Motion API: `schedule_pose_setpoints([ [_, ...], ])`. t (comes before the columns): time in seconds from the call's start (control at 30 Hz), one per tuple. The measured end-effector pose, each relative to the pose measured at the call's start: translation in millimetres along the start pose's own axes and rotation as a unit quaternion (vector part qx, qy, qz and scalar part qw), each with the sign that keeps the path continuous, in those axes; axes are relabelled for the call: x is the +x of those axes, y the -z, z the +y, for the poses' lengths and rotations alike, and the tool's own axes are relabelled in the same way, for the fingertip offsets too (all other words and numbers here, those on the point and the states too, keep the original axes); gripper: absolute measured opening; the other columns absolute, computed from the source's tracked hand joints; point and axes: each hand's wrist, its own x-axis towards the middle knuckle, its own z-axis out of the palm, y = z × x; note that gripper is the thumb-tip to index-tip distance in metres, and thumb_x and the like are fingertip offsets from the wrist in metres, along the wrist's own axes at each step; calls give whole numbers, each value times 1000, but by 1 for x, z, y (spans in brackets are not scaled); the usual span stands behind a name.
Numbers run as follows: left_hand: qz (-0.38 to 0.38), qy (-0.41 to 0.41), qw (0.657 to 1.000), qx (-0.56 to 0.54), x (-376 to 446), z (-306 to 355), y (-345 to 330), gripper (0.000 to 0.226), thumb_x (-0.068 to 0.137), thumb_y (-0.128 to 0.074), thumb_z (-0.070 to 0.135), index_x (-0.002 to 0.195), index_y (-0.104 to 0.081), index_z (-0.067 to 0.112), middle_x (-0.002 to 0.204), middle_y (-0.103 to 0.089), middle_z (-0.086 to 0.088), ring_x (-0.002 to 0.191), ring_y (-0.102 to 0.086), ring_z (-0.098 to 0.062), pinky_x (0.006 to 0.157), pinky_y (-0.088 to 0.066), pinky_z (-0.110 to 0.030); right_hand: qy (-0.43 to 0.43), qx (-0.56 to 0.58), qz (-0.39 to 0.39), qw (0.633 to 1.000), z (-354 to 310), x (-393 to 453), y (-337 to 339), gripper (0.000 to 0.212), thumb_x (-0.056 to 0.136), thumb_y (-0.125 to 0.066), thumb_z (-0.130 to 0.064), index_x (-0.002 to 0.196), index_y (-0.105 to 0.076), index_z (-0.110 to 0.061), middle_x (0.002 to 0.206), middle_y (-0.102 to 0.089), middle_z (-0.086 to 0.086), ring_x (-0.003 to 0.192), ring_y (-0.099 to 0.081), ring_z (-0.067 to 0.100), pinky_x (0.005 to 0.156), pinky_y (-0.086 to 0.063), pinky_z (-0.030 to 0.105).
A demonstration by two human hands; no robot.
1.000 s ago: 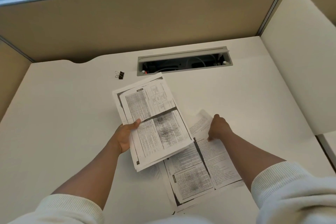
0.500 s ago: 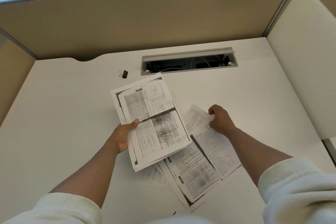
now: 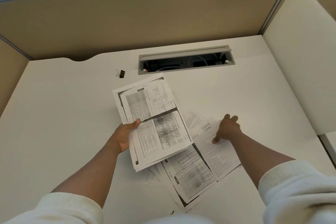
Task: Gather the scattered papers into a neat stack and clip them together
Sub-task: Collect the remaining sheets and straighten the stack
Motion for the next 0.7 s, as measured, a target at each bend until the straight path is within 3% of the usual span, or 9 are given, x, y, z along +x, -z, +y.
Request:
schedule_pose_setpoints([
  [0.17,-3,0,1000,1,-3,-1,4,31,95,-62,11,126,-66,9,127,-69,-15,118,-65,-33,95,-54,-50,24,9,-19,999,-4,2,5,74,65,-89,-22,122,-45,-5,122,-57,11,112,-59,30,88,-51,39],
  [0.3,-2,-3,1000,0,-4,2,6,35,93,-62,12,128,-65,9,127,-69,-14,118,-65,-32,90,-57,-48,69,-46,-32,996,-9,5,14,41,73,-80,-22,107,-58,-14,117,-61,5,110,-58,26,90,-50,38],
  [0.5,0,-1,1000,3,-4,4,13,38,93,-63,12,131,-63,8,129,-67,-15,121,-63,-34,101,-49,-56,132,-47,-38,989,-18,10,24,42,83,-71,-33,116,-62,-9,121,-61,5,115,-56,24,91,-48,33],
  [0.7,-5,-1,1000,6,-3,4,21,43,91,-65,12,133,-62,9,130,-67,-15,122,-62,-35,106,-44,-60,127,65,-30,989,-20,10,23,55,85,-64,-53,114,-62,-6,118,-62,6,112,-57,24,84,-44,29],
])
